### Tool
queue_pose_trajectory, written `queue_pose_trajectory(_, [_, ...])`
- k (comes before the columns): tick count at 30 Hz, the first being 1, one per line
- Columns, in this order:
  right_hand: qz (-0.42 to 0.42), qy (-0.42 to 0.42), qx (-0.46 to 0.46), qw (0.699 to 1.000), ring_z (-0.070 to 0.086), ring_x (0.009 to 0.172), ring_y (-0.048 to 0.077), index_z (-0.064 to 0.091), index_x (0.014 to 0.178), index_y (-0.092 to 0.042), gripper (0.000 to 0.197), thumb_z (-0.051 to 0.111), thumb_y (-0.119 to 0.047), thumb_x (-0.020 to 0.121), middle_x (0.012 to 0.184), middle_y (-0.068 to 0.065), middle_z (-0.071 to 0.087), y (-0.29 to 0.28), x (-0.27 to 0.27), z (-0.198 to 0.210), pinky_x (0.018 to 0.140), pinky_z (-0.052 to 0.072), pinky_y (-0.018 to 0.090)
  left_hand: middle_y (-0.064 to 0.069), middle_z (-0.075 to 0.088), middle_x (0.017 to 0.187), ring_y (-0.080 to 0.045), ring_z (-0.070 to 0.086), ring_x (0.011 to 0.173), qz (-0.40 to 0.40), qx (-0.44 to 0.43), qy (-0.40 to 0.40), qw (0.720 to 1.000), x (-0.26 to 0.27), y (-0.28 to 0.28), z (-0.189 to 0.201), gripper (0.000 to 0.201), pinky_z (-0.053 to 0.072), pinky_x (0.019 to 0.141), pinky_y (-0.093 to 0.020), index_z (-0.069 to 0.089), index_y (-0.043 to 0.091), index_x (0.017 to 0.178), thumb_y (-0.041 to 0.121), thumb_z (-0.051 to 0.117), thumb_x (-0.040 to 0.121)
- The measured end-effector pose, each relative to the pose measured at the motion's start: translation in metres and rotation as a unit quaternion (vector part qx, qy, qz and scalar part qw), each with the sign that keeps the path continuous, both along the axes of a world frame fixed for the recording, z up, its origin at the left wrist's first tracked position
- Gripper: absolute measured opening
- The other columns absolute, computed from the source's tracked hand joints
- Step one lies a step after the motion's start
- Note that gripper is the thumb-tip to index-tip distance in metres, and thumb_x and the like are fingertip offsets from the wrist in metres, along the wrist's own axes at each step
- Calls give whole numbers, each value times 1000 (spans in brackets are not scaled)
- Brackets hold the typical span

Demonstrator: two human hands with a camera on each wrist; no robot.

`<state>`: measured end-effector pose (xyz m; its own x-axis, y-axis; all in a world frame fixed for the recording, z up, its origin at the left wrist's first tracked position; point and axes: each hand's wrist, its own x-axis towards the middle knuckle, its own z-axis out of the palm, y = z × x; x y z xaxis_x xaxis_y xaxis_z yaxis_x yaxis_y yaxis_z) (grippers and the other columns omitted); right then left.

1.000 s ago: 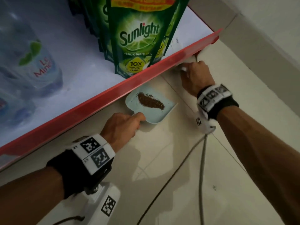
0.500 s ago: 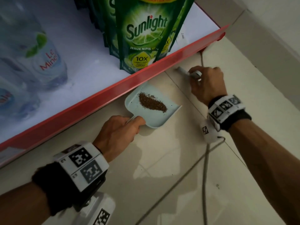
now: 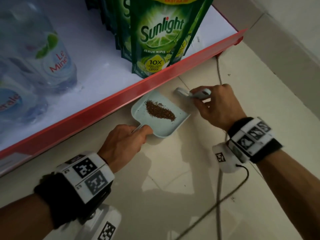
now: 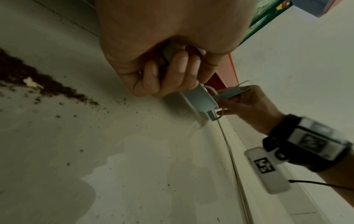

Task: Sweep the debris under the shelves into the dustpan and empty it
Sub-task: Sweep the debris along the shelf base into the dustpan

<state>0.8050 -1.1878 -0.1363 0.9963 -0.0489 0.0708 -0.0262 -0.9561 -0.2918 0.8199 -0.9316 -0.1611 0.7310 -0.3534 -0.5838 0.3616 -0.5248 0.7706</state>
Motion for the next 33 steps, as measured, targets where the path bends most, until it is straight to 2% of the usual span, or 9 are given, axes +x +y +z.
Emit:
queue_pose_trajectory(2, [14, -45, 10, 999, 72, 74, 24, 75, 99, -13, 26, 54, -21, 86, 87, 7, 77, -6, 8, 6, 78, 58, 32, 7, 35, 41, -11, 28, 36, 7, 4, 7, 1000, 1, 0, -3, 36, 25, 48, -30, 53, 16, 61, 52, 55, 69])
queue_pose_trajectory(6, [-109, -4, -191, 976, 60, 83, 45, 68, 113, -16, 29, 46, -19, 94, 93, 27, 67, -44, 49, -10, 71, 44, 41, 8, 35, 40, -9, 27, 33, 5, 12, 7, 1000, -3, 4, -8, 38, 25, 48, -29, 53, 17, 59, 46, 62, 82])
queue_pose_trajectory(9, [-141, 55, -186, 971, 58, 96, 45, 64, 119, -14, 31, 46, -11, 95, 105, 27, 64, -48, 75, -28, 73, 40, 41, 9, 34, 42, -9, 27, 35, -9, 13, 1, 1000, -4, 8, -5, 37, 25, 46, -28, 51, 18, 59, 53, 57, 71])
queue_pose_trajectory(12, [-128, 22, -165, 978, 59, 103, 44, 65, 117, -9, 30, 48, -7, 92, 115, 21, 66, -42, 92, -30, 82, 47, 43, 8, 34, 43, -9, 27, 37, -20, 14, -10, 1000, -4, 12, -2, 36, 25, 46, -28, 51, 19, 59, 53, 55, 68])
queue_pose_trajectory(16, [31, 6, -89, 996, 64, 108, 33, 70, 119, -10, 31, 48, -13, 96, 118, 11, 70, -18, 73, -21, 94, 49, 40, 3, 34, 48, -12, 27, 41, -22, 24, -8, 999, -6, 20, -1, 37, 24, 47, -27, 52, 16, 63, 52, 56, 69])
queue_pose_trajectory(20, [184, -52, 22, 981, 67, 101, 27, 69, 123, -17, 31, 59, -13, 94, 117, 6, 71, 9, 40, -1, 93, 50, 29, 6, 35, 45, -9, 29, 38, -16, 37, -9, 999, -10, 29, 0, 40, 26, 47, -27, 51, 17, 59, 47, 63, 84])
queue_pose_trajectory(24, [43, -45, -107, 992, 64, 100, 36, 66, 125, -31, 33, 47, -24, 98, 110, 10, 71, -3, 45, 0, 82, 51, 40, 7, 36, 42, -8, 29, 36, -8, 38, -13, 999, -13, 38, 1, 42, 25, 48, -28, 52, 15, 56, 37, 61, 91])
queue_pose_trajectory(27, [-99, 60, -174, 978, 57, 99, 43, 65, 123, -21, 35, 42, -18, 97, 109, 22, 66, -6, 62, -15, 82, 46, 43, 6, 35, 42, -8, 28, 35, -2, 38, -12, 999, -17, 45, 3, 42, 24, 48, -26, 51, 15, 55, 36, 62, 90])
queue_pose_trajectory(33, [3, 53, -57, 997, 56, 117, 36, 61, 128, -9, 35, 44, -6, 98, 130, 12, 62, 36, 75, -34, 95, 44, 36, 7, 36, 42, -7, 29, 34, 15, 25, 8, 1000, -24, 64, 8, 43, 24, 47, -25, 53, 21, 46, 49, 64, 76])
